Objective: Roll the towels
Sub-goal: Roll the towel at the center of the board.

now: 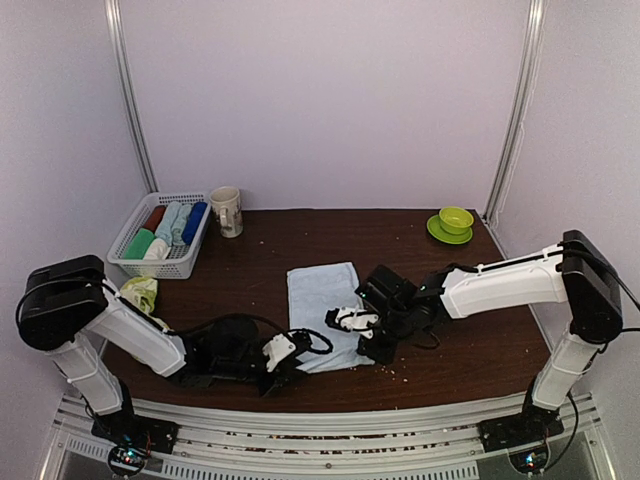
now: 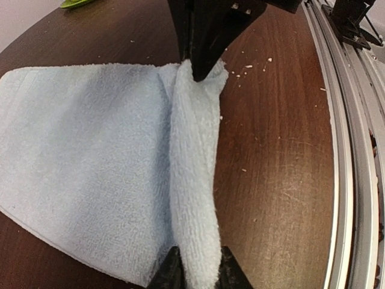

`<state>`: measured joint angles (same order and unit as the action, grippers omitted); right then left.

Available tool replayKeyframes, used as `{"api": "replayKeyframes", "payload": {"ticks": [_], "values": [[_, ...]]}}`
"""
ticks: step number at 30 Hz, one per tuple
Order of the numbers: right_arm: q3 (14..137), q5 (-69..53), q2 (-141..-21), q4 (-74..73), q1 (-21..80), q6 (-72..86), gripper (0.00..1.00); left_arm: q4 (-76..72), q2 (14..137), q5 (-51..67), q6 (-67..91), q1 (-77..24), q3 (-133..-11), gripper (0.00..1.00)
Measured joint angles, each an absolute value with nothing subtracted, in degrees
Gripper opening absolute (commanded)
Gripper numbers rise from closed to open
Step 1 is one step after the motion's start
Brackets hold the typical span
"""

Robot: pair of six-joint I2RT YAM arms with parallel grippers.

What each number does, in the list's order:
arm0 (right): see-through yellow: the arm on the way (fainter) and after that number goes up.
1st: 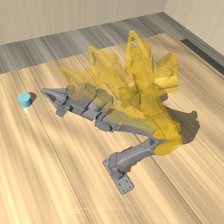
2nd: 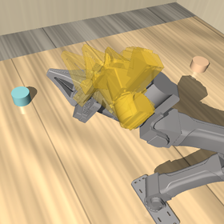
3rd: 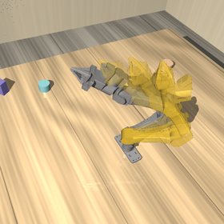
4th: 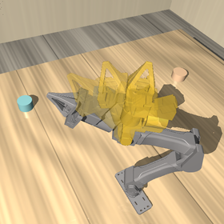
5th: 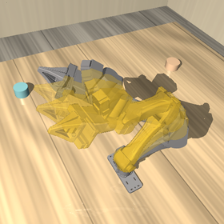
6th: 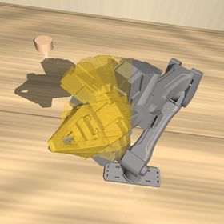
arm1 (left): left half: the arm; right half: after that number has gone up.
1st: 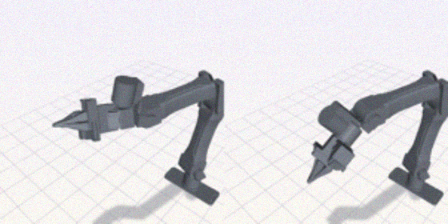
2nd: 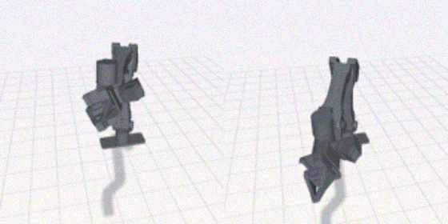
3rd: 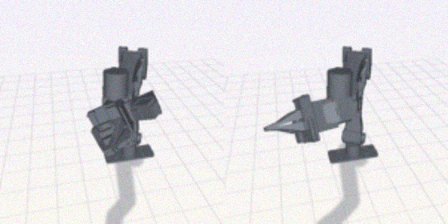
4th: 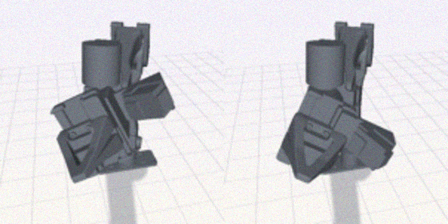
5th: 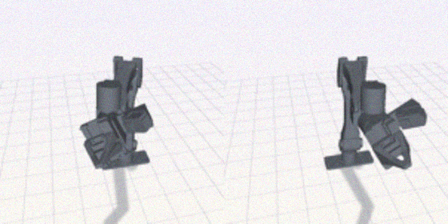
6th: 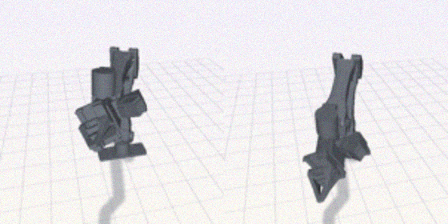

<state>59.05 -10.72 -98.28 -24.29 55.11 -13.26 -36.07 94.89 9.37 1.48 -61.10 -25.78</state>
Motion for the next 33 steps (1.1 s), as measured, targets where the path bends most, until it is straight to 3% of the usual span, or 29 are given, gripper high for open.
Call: {"api": "replayKeyframes", "payload": {"ticks": [2, 15, 21, 24, 25, 26, 27, 33], "values": [[59.2, -10.7, -98.3, -24.5, 55.0, -13.3, 0.0, -36.3, 96.0, 10.1, 2.3, -60.8, -26.0, 0.0], [61.6, -9.4, -99.0, -26.3, 54.4, -14.0, 0.0, -39.6, 98.8, 19.3, 12.2, -53.9, -26.4, 0.0], [62.9, -6.5, -101.2, -26.5, 53.7, -14.8, 0.09, -35.1, 101.4, 23.5, 15.9, -52.2, -31.6, 0.0], [63.2, -4.6, -102.5, -26.4, 53.3, -14.9, 0.29, -32.8, 102.7, 24.3, 17.3, -51.8, -34.0, 0.0], [63.2, -3.9, -102.8, -26.2, 53.3, -14.7, 0.42, -32.1, 102.9, 24.3, 17.8, -51.7, -34.5, 0.0], [63.2, -3.0, -102.9, -25.9, 53.3, -14.6, 0.76, -31.5, 103.0, 24.4, 18.3, -51.6, -34.8, 0.0], [63.2, -2.4, -102.9, -25.7, 53.3, -14.1, 0.97, -31.0, 103.1, 24.5, 18.8, -51.4, -35.0, 0.0], [61.4, 3.8, -101.0, -22.4, 53.0, -13.2, 1.0, -26.6, 103.2, 24.7, 21.0, -50.6, -37.4, 0.0]]}}
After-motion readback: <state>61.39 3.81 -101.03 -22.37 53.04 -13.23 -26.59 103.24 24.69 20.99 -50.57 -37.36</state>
